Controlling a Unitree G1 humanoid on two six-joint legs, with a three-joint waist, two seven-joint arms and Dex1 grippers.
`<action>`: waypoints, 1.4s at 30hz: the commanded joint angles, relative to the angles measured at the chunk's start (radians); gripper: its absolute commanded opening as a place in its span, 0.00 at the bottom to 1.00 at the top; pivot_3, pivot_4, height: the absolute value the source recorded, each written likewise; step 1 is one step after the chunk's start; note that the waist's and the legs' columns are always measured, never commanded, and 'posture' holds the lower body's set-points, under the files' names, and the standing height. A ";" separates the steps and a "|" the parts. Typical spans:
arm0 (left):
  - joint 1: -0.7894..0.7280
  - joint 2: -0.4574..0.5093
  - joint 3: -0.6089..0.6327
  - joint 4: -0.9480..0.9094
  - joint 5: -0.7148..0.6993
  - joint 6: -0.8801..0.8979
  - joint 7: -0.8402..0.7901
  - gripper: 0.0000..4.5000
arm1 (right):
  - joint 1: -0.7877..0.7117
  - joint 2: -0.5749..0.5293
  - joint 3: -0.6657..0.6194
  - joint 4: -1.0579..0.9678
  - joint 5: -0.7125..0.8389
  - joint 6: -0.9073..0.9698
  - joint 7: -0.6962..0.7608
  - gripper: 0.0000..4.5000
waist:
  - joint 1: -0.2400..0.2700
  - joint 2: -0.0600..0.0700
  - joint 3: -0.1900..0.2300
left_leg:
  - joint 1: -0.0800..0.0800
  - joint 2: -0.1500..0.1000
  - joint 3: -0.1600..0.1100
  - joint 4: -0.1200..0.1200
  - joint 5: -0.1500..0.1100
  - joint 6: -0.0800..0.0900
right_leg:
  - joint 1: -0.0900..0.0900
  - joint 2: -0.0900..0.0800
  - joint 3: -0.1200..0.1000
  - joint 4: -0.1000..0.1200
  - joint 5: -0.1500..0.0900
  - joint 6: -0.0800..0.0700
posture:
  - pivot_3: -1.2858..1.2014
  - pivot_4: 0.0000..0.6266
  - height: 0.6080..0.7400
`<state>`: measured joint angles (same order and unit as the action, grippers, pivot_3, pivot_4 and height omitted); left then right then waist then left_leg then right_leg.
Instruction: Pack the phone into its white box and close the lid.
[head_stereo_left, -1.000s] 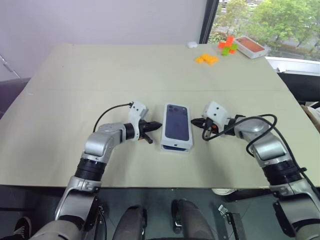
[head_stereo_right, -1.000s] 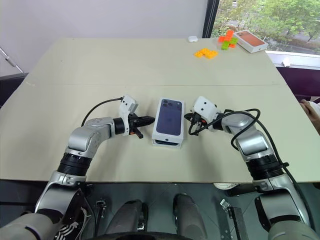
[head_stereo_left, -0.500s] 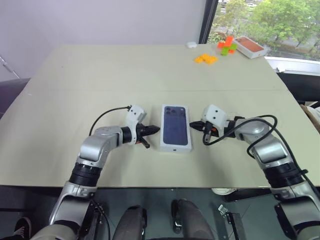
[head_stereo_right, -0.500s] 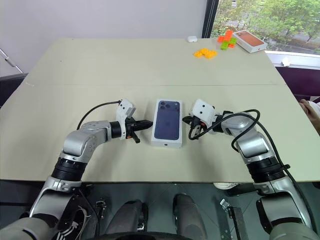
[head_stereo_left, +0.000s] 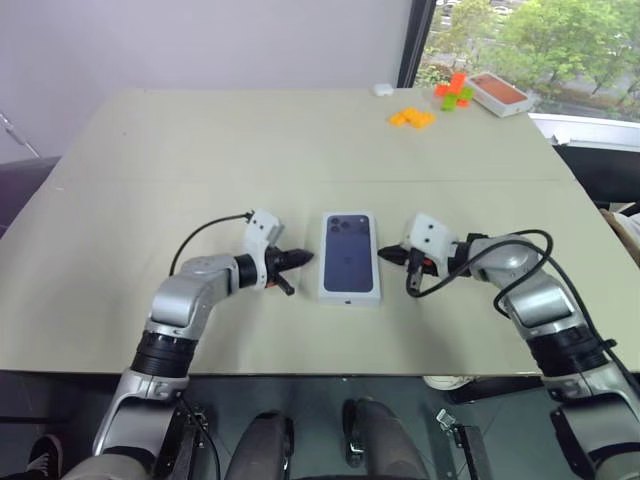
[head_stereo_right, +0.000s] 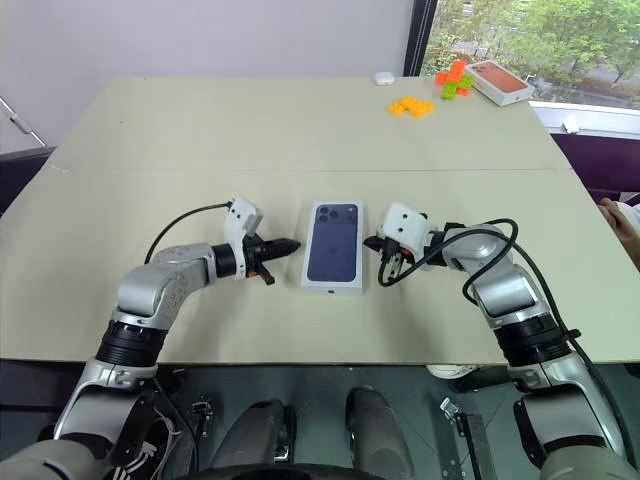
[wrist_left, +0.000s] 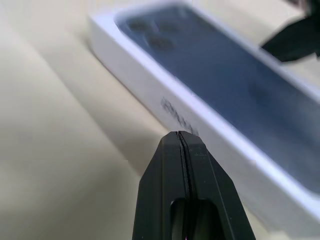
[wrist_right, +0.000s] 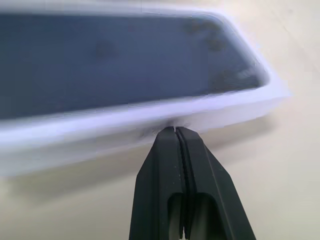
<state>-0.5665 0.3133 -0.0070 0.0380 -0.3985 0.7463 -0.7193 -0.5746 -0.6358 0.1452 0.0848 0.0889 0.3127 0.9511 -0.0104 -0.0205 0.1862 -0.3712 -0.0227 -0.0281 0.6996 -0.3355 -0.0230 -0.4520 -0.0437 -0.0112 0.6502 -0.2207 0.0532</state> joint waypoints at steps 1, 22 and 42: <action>-0.081 -0.028 0.063 -0.009 -0.040 -0.045 0.036 0.00 | -0.058 0.027 -0.055 0.001 0.036 -0.026 -0.030 0.01 | 0.001 0.000 0.000 | 0.000 0.000 0.000 0.000 0.000 0.000 | 0.000 0.000 0.000 0.000 0.000 0.000 | 0.52 0.24 1.00; -0.042 -0.013 -0.184 0.142 0.144 -0.138 -0.092 0.00 | 0.045 0.023 0.086 -0.061 -0.020 0.007 0.083 0.01 | -0.002 0.001 -0.001 | 0.013 0.000 0.000 -0.003 -0.001 0.002 | 0.013 0.000 0.000 -0.003 0.000 0.001 | 0.52 0.24 1.00; 0.088 0.160 0.109 -0.048 -0.022 -0.171 -0.130 0.74 | 0.045 0.014 -0.128 -0.030 0.172 0.006 0.101 0.76 | 0.000 0.000 0.001 | 0.015 0.001 -0.001 -0.003 0.000 0.002 | 0.015 0.000 0.000 -0.003 0.000 0.001 | 0.52 0.24 1.00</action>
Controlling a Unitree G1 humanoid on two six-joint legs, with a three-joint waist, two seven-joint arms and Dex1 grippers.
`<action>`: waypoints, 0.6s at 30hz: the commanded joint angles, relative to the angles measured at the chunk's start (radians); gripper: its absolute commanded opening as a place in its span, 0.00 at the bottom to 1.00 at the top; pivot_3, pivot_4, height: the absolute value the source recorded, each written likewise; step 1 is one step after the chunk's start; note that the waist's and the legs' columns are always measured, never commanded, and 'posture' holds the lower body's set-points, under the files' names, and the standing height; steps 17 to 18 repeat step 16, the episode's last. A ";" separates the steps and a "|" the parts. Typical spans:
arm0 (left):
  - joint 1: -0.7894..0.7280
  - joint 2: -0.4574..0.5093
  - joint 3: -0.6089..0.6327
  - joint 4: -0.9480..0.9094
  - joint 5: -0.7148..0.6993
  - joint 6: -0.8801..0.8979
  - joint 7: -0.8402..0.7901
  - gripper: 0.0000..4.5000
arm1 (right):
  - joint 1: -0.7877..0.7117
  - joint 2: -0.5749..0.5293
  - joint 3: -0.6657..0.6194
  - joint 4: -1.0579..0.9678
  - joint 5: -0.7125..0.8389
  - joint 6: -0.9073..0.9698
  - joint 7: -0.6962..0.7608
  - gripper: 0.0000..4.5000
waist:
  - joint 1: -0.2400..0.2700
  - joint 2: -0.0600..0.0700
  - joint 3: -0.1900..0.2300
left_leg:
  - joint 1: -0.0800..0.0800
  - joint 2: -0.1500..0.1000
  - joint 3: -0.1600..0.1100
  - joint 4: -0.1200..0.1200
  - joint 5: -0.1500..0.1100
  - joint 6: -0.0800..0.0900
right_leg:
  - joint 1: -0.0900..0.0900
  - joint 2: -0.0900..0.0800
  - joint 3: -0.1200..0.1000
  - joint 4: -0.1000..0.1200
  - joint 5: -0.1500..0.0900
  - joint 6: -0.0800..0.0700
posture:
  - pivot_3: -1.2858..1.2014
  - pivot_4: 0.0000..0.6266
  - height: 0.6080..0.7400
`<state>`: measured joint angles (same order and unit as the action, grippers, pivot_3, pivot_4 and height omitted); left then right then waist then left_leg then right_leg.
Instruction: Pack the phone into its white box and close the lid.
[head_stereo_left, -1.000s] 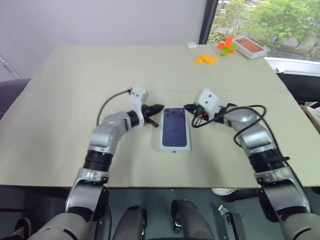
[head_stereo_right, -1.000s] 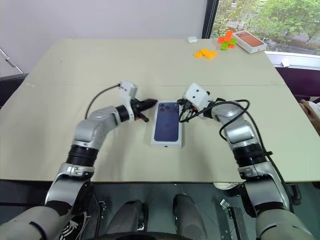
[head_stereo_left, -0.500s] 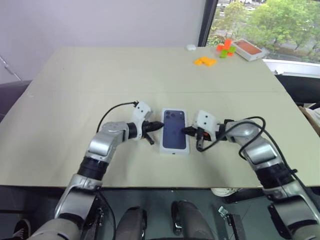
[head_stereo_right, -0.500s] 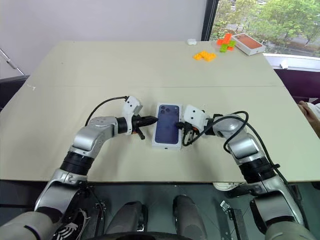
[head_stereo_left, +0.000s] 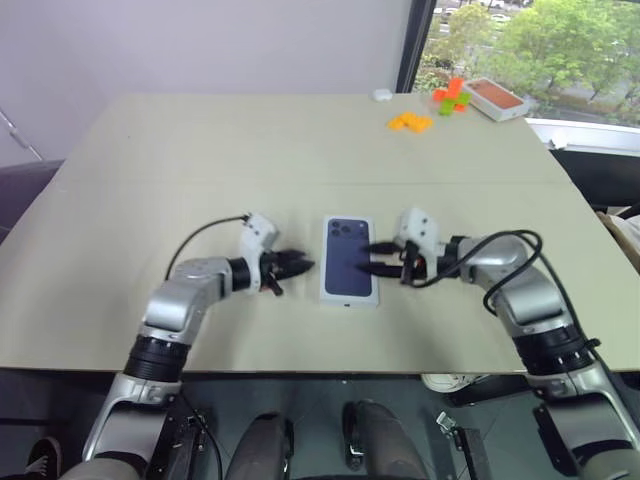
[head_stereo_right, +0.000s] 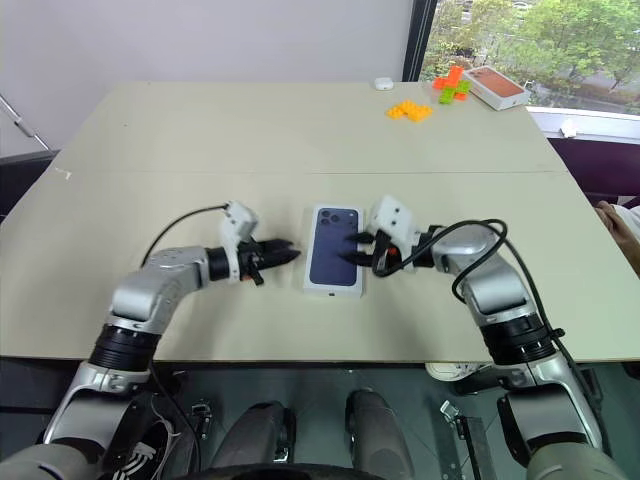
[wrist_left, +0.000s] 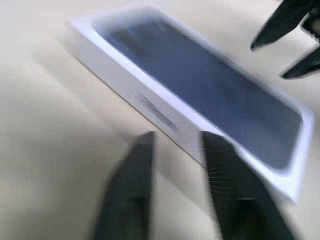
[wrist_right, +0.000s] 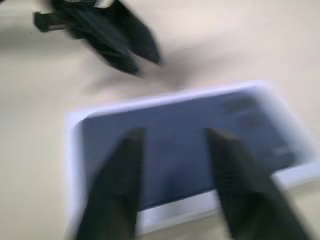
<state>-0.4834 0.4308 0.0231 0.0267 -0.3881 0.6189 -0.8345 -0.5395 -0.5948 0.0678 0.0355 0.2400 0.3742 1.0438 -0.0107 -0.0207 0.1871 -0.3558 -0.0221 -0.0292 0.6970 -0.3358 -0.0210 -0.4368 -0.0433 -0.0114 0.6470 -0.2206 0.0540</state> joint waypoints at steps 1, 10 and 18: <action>0.009 0.056 0.087 -0.034 -0.035 -0.050 -0.018 0.89 | 0.014 -0.034 -0.054 0.025 0.021 -0.066 0.015 0.90 | 0.001 0.000 0.000 | 0.000 0.000 0.000 -0.001 0.000 0.000 | 0.000 0.000 0.000 0.000 0.000 0.000 | 0.52 0.24 1.00; 0.186 0.263 0.244 -0.041 -0.103 -0.094 -0.153 0.99 | 0.038 -0.191 -0.123 0.010 0.105 0.006 0.134 1.00 | -0.002 0.001 0.001 | -0.001 0.000 0.002 -0.005 -0.001 0.002 | -0.004 -0.001 0.001 -0.003 0.000 0.000 | 0.52 0.24 1.00; 0.297 0.304 0.296 -0.053 -0.099 -0.136 -0.154 0.99 | 0.053 -0.248 -0.148 0.127 0.074 -0.086 0.152 1.00 | 0.001 0.001 0.001 | -0.001 0.000 0.002 -0.005 -0.001 0.002 | -0.002 -0.001 0.001 -0.003 0.000 0.000 | 0.52 0.24 1.00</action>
